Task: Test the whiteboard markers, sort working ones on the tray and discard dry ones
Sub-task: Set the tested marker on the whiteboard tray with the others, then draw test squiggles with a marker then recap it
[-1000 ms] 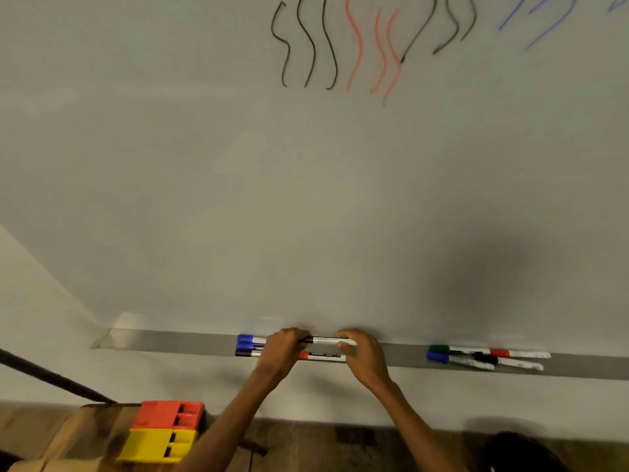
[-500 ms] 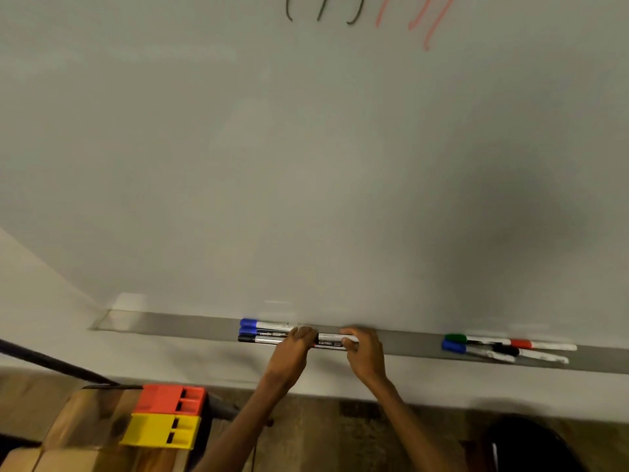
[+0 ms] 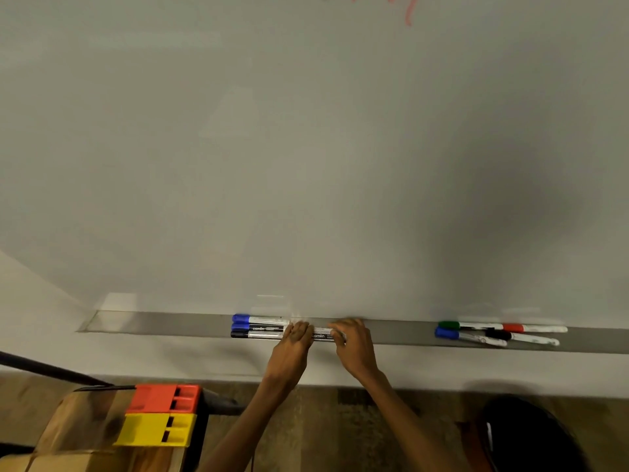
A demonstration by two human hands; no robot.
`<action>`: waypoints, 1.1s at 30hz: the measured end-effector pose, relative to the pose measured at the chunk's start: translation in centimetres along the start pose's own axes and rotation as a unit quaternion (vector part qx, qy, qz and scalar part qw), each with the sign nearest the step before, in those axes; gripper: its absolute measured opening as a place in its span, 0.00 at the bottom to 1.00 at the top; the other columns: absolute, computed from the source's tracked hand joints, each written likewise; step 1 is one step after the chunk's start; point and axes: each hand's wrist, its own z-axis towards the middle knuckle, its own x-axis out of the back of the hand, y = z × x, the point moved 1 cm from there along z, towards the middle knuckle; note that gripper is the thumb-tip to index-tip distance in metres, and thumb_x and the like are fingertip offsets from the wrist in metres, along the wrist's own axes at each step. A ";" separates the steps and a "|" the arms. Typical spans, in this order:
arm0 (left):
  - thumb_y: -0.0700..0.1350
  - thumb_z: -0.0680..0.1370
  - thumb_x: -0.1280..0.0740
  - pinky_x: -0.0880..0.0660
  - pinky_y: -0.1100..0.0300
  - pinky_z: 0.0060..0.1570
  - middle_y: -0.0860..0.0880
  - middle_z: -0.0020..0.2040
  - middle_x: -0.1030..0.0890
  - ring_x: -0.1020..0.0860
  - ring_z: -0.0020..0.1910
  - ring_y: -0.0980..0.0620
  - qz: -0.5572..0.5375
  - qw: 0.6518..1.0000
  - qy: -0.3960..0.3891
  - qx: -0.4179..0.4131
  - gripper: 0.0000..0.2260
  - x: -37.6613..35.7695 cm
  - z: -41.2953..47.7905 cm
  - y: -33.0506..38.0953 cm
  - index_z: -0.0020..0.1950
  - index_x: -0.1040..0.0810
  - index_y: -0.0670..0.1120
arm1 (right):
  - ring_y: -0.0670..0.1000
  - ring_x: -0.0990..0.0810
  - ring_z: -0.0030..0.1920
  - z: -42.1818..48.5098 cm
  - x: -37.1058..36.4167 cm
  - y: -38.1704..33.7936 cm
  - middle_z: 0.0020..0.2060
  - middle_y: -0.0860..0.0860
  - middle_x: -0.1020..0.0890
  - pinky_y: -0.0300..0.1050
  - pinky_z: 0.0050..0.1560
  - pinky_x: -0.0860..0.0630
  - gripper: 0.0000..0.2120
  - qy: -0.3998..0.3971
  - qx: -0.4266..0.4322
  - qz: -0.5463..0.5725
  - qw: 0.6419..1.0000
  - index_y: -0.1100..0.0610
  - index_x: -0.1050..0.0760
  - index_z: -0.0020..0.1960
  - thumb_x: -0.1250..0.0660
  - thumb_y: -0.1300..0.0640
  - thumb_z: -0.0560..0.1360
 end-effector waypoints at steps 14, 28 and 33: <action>0.35 0.67 0.24 0.26 0.50 0.61 0.46 0.54 0.18 0.18 0.53 0.48 0.058 0.998 0.013 -0.012 0.19 0.7 0.7 1.9 0.57 0.22 0.42 | 0.50 0.21 0.55 -0.9 1.4 0.3 0.55 0.52 0.18 0.40 0.57 0.24 0.13 -0.008 -0.029 0.026 0.999 0.55 0.21 0.61 0.35 0.55 0.79; 0.58 0.80 0.42 0.23 0.56 0.39 0.49 0.39 0.17 0.19 0.37 0.49 -0.031 0.998 -0.053 0.014 0.15 -0.2 6.9 14.0 0.48 0.22 0.51 | 0.47 0.22 0.52 -3.9 13.6 7.3 0.51 0.50 0.18 0.42 0.56 0.25 0.08 0.128 -0.085 0.020 0.988 0.55 0.21 0.55 0.33 0.56 0.77; 0.44 0.80 0.39 0.24 0.52 0.50 0.45 0.58 0.22 0.21 0.50 0.44 -0.060 0.995 -0.071 -0.037 0.13 -3.4 9.6 20.6 0.64 0.27 0.46 | 0.51 0.19 0.48 -4.5 18.5 13.4 0.47 0.51 0.16 0.44 0.51 0.22 0.07 0.133 -0.140 -0.021 0.981 0.55 0.20 0.52 0.30 0.57 0.75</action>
